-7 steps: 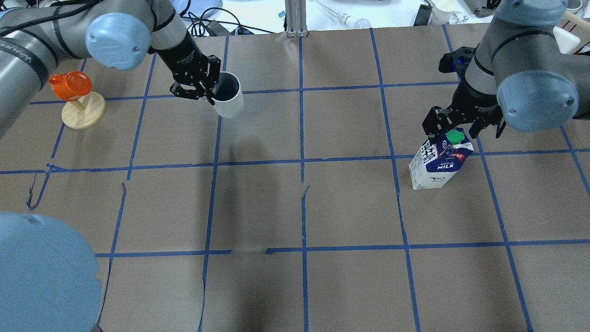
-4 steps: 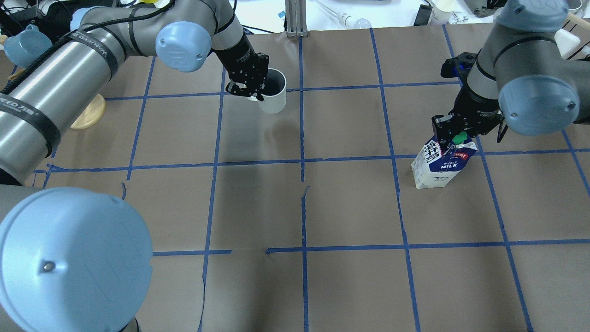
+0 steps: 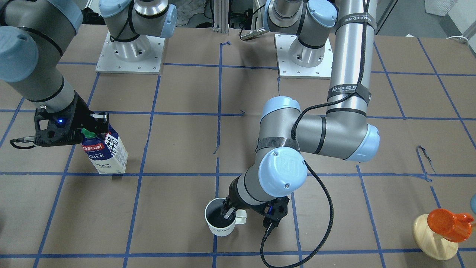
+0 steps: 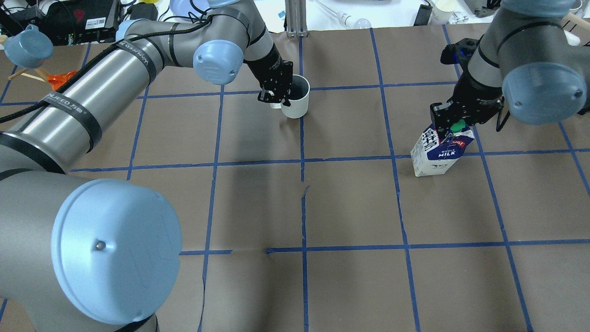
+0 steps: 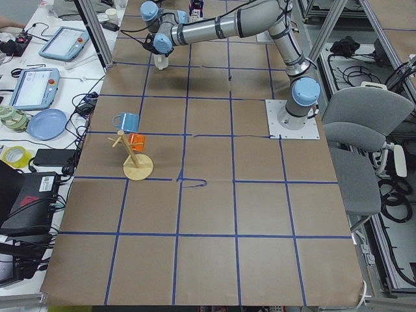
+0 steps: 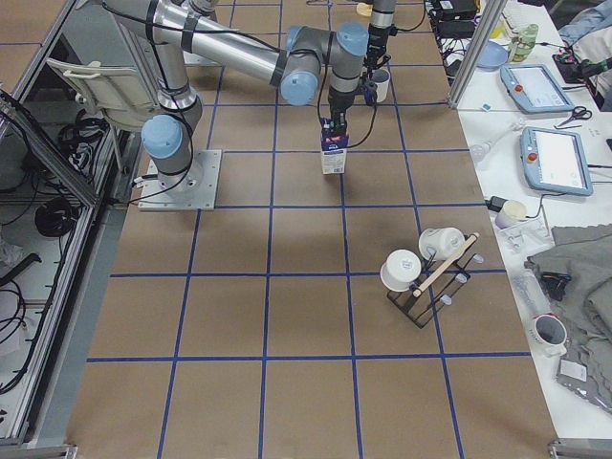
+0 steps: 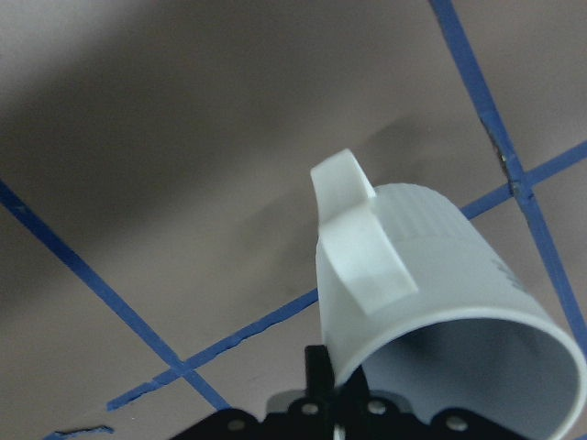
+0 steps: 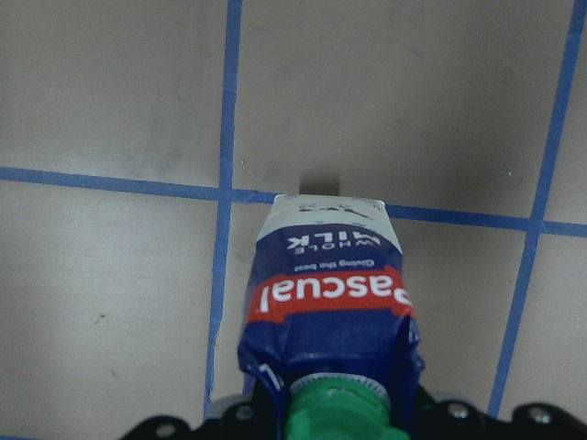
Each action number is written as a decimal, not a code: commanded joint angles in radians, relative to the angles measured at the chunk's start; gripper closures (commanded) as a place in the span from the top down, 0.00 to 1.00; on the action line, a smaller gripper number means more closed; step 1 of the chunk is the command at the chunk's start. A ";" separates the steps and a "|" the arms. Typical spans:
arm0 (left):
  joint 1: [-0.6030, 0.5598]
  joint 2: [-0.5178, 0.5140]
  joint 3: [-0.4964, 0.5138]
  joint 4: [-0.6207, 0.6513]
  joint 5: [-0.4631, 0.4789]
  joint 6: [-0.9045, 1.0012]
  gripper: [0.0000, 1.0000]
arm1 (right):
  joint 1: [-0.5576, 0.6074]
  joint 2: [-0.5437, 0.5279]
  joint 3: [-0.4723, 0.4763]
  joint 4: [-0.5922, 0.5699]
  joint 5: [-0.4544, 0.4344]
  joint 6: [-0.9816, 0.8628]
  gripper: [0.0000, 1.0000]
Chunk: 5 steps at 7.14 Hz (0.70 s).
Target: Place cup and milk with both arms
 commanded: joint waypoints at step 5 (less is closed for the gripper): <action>0.004 0.027 0.001 -0.020 -0.004 -0.034 0.93 | 0.159 0.340 -0.505 0.127 0.050 0.175 0.22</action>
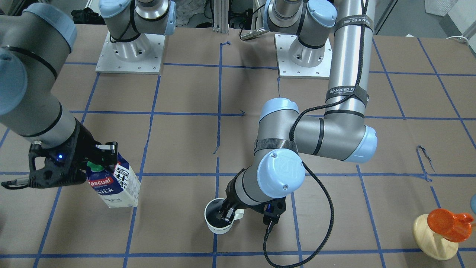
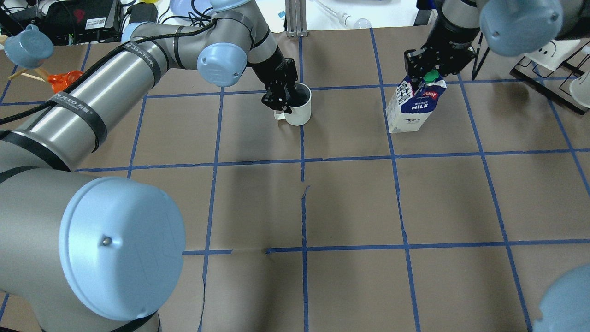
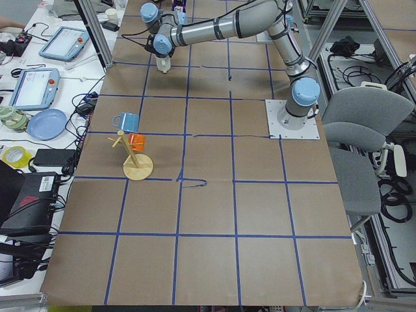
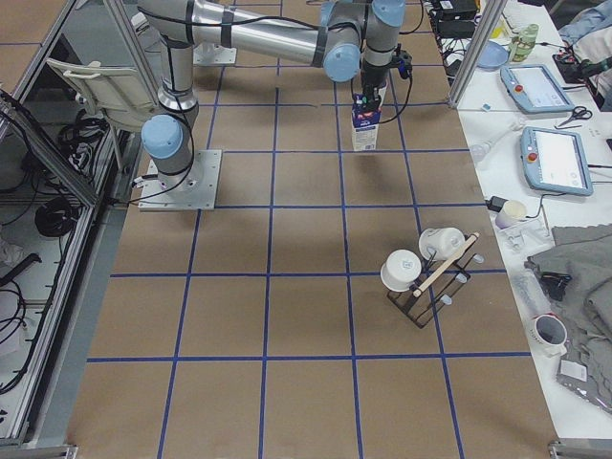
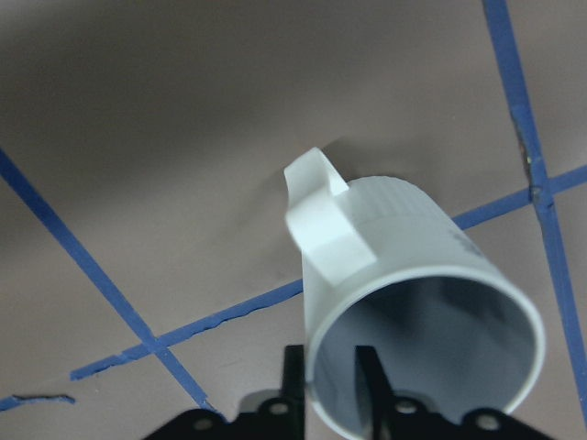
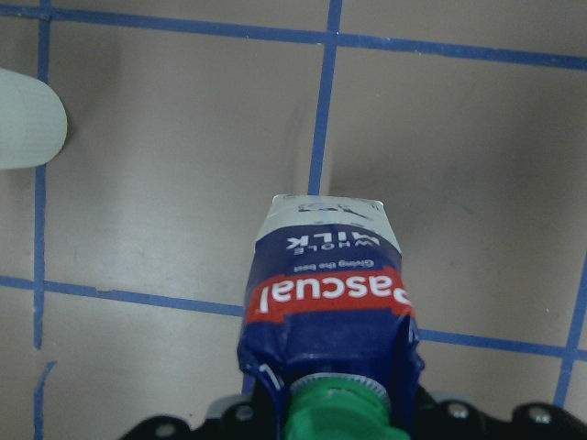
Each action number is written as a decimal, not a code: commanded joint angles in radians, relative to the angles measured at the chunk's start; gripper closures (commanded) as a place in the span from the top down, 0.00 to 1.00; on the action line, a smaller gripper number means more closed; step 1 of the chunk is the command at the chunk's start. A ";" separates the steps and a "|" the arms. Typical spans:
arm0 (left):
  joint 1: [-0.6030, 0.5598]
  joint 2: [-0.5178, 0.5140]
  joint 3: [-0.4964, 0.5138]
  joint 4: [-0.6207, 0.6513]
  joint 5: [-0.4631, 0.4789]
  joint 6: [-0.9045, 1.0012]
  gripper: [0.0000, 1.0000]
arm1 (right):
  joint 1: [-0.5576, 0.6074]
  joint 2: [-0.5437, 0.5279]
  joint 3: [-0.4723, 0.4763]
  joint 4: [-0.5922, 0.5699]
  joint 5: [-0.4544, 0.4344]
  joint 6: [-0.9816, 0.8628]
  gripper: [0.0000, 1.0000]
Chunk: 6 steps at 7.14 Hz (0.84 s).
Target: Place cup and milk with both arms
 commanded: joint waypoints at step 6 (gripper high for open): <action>0.200 0.232 -0.009 -0.195 0.297 0.973 1.00 | 0.214 0.282 -0.279 -0.028 0.046 0.325 0.22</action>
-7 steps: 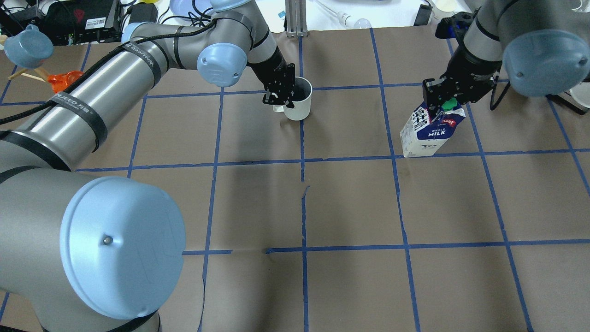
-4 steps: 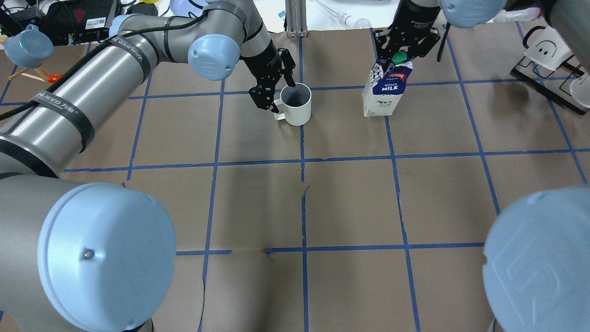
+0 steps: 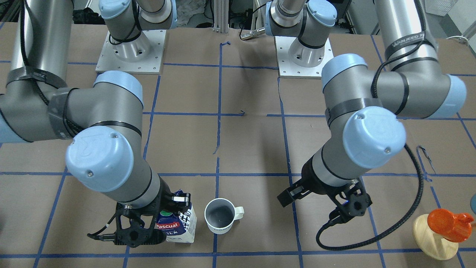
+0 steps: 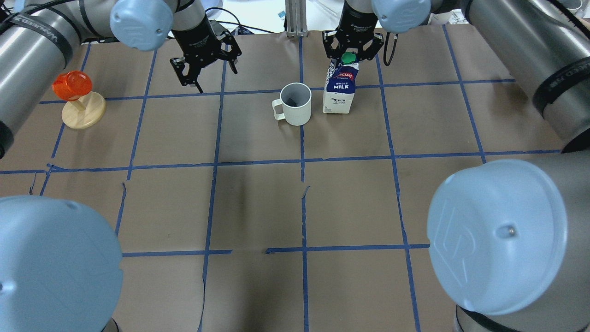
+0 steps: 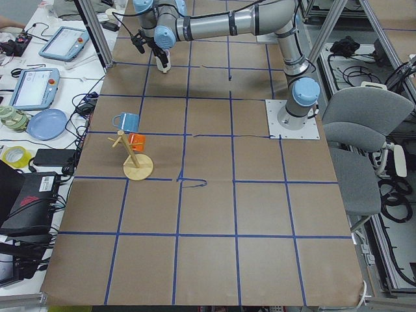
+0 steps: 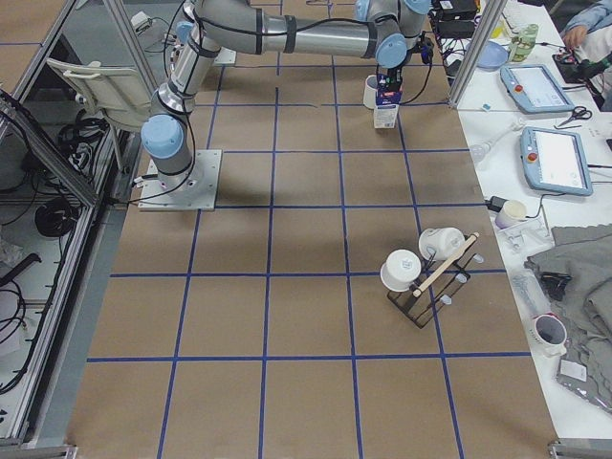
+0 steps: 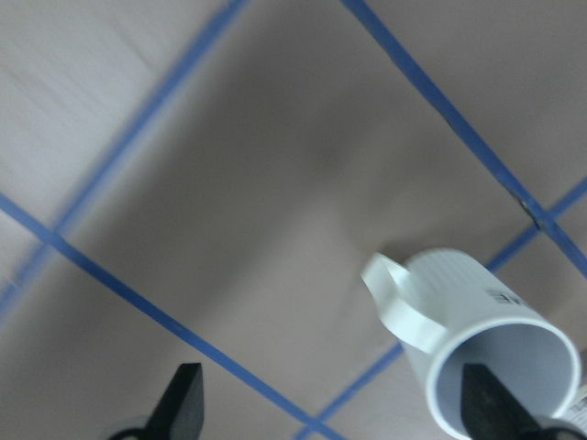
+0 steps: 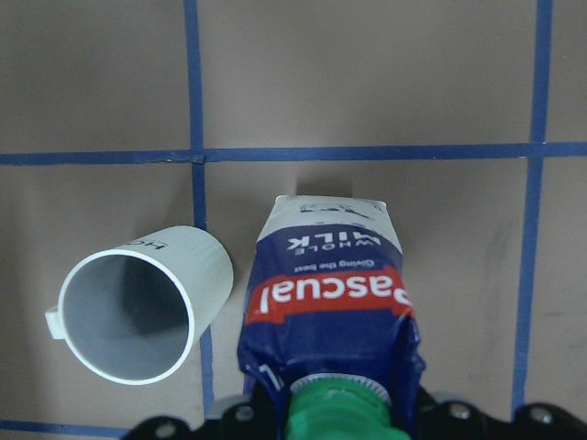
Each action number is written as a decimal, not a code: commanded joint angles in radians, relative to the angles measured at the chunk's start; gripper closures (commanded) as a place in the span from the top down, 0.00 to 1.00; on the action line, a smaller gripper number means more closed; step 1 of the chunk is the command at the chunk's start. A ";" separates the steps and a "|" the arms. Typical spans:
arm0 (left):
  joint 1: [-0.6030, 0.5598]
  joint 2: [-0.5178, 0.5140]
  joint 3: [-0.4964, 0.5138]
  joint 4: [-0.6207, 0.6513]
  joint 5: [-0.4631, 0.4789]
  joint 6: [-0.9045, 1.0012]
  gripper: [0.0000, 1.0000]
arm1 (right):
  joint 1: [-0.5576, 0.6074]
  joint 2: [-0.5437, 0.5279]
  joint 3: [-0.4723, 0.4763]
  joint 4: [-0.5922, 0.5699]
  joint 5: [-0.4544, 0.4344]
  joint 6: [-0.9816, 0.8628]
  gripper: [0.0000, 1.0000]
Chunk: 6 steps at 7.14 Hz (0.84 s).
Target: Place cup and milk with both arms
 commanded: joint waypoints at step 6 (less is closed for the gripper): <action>0.122 0.190 -0.023 -0.175 0.056 0.285 1.00 | 0.027 -0.047 0.022 0.003 -0.059 0.009 1.00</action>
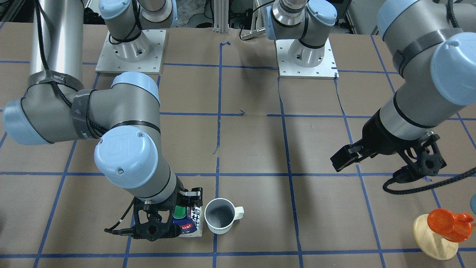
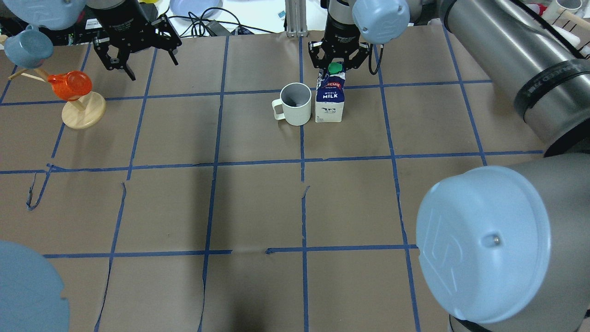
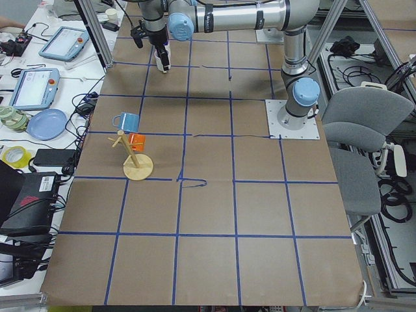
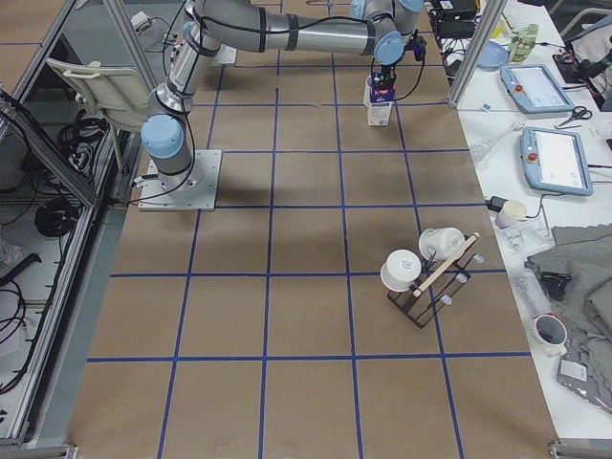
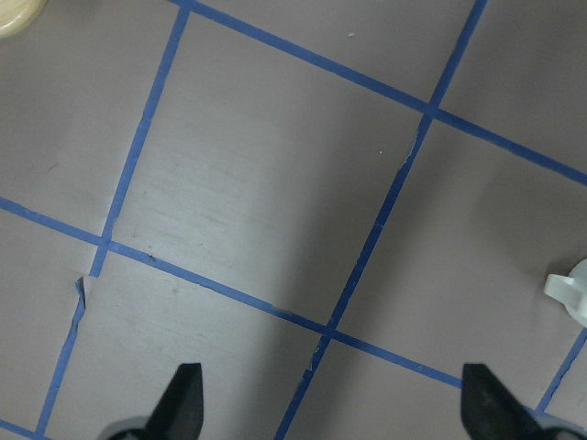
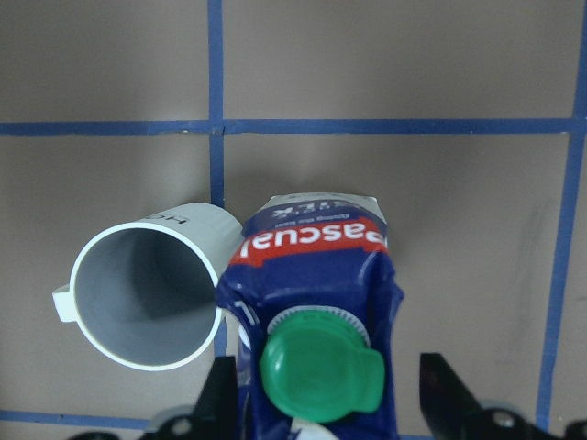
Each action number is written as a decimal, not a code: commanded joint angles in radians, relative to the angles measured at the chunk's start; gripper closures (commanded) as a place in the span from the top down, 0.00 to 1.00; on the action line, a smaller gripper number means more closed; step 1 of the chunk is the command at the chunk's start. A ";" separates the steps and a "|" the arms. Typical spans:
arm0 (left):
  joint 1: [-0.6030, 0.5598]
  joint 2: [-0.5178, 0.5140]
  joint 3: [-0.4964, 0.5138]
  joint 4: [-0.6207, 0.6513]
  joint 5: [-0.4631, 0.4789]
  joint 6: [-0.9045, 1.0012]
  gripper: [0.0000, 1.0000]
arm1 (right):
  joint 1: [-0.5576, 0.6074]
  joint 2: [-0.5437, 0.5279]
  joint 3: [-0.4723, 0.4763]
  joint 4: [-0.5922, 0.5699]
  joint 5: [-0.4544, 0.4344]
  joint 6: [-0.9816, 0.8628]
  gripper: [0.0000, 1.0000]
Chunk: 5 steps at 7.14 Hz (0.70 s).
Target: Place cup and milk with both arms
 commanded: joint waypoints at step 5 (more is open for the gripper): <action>-0.011 0.122 -0.044 -0.108 0.000 0.070 1.00 | -0.087 -0.405 0.199 0.169 -0.059 -0.177 1.00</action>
